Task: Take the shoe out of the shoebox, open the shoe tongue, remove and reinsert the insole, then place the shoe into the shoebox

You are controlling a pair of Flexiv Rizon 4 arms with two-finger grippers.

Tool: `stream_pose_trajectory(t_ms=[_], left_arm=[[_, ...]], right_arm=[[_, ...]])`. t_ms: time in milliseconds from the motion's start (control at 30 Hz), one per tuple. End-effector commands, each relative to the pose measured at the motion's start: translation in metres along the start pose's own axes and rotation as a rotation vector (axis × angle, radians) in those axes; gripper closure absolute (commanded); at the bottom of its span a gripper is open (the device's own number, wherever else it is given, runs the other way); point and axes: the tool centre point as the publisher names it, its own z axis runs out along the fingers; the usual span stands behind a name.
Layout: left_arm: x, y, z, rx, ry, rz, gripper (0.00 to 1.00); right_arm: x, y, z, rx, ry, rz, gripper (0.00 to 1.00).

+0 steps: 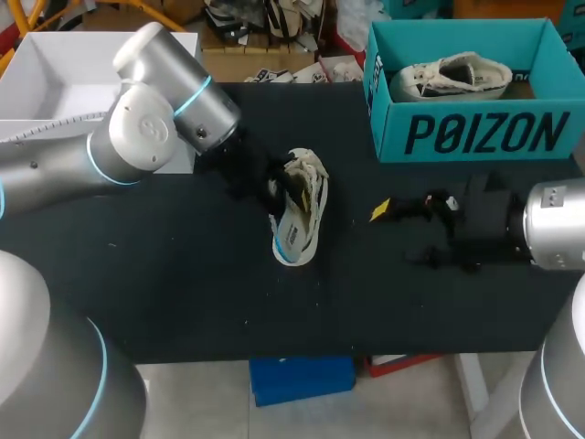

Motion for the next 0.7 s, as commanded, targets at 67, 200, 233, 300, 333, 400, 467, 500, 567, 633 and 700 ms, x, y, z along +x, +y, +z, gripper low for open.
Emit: stream_pose_trajectory(t_ms=[67, 200, 233, 300, 333, 400, 467, 500, 567, 633, 700], left_arm=[[0.000, -0.015, -0.010, -0.001, -0.016, 0.006, 0.48], [0.000, -0.024, -0.013, 0.005, -0.023, 0.011, 0.53], [-0.001, -0.026, -0.013, 0.008, -0.023, 0.013, 0.53], [-0.001, -0.030, -0.012, 0.019, -0.013, 0.020, 0.57], [-0.001, -0.032, -0.011, 0.023, -0.008, 0.023, 0.58], [-0.002, -0.037, -0.010, 0.030, 0.004, 0.032, 0.59], [-0.002, -0.041, -0.010, 0.038, 0.021, 0.040, 0.62], [-0.001, -0.043, -0.009, 0.042, 0.033, 0.045, 0.65], [0.000, -0.047, -0.008, 0.052, 0.048, 0.050, 0.69], [0.003, -0.050, -0.008, 0.058, 0.057, 0.053, 0.96], [0.005, -0.051, -0.008, 0.064, 0.062, 0.051, 1.00]], right_arm=[[0.001, 0.000, 0.001, -0.001, -0.002, 0.001, 0.00], [0.001, 0.000, 0.001, -0.001, -0.002, 0.001, 0.00], [0.001, 0.000, 0.001, -0.001, -0.002, 0.001, 0.00], [0.001, 0.000, 0.001, -0.001, -0.002, 0.001, 0.00], [0.001, 0.000, 0.001, -0.001, -0.002, 0.001, 0.00], [0.001, 0.000, 0.001, -0.001, -0.002, 0.001, 0.00], [0.001, 0.000, 0.001, -0.001, -0.002, 0.001, 0.00], [0.001, 0.000, 0.001, -0.001, -0.002, 0.001, 0.00], [0.001, 0.000, 0.001, -0.001, -0.002, 0.001, 0.00], [0.001, 0.000, 0.001, -0.001, -0.002, 0.001, 0.00], [0.001, 0.000, 0.001, -0.001, -0.002, 0.001, 0.00]])
